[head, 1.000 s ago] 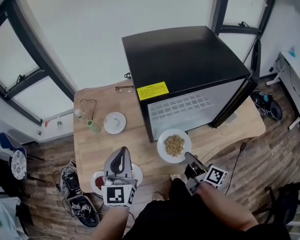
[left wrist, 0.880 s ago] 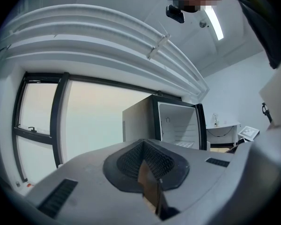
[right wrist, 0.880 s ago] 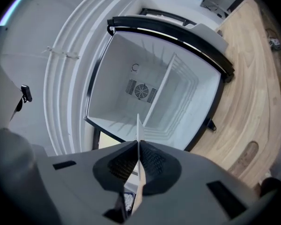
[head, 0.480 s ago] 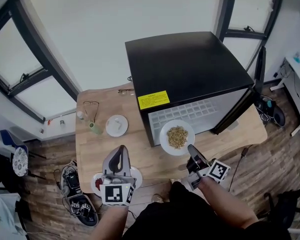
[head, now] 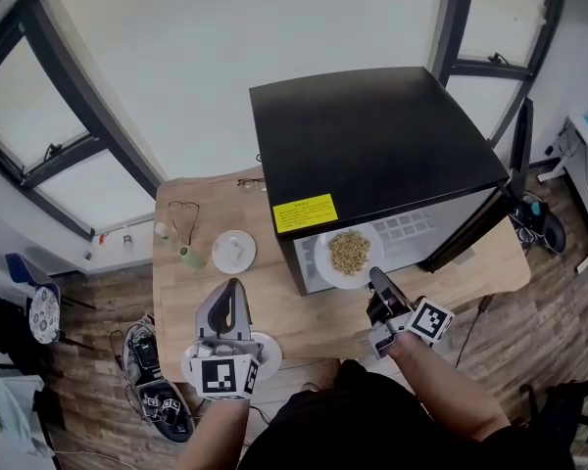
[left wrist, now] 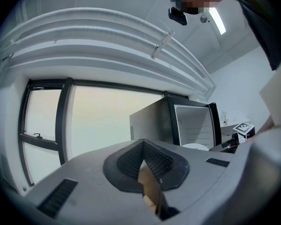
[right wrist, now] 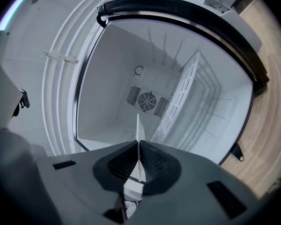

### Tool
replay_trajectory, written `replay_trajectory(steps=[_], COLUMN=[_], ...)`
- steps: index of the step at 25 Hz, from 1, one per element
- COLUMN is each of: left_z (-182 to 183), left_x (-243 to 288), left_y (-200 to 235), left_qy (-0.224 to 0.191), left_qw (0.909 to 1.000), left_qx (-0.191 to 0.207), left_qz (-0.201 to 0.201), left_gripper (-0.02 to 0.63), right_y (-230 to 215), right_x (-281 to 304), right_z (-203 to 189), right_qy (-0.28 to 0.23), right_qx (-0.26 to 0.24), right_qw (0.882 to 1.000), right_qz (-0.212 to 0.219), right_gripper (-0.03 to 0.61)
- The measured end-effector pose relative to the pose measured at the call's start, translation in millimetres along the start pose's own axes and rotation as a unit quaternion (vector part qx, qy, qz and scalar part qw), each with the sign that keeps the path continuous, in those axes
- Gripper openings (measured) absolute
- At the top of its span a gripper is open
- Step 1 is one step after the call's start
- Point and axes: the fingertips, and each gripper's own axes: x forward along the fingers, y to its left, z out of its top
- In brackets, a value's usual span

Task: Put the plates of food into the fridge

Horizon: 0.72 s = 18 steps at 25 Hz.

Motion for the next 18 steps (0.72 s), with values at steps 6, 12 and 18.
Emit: replay_trajectory(steps=[6, 12, 18], left_z=[0, 1, 5], left_x=[11, 18, 18], left_y=[11, 19, 31], left_qy=[0.003, 0.005, 0.007], left_qw=[0.9999, 0.9998, 0.9996], left_qx=[0.0, 0.005, 0.011], left_qz=[0.012, 0.017, 0.026], left_gripper=[0.003, 0.003, 0.003], right_y=[-5, -2, -7], right_x=[20, 40, 56], right_z=[9, 13, 15], right_qy=[0.009, 0.016, 0.03], right_qx=[-0.008, -0.019, -0.047], right_qw=[1.0, 1.0, 0.997], right_qz=[-0.002, 0.002, -0.048], right_gripper=[0.032, 0.032, 0.032])
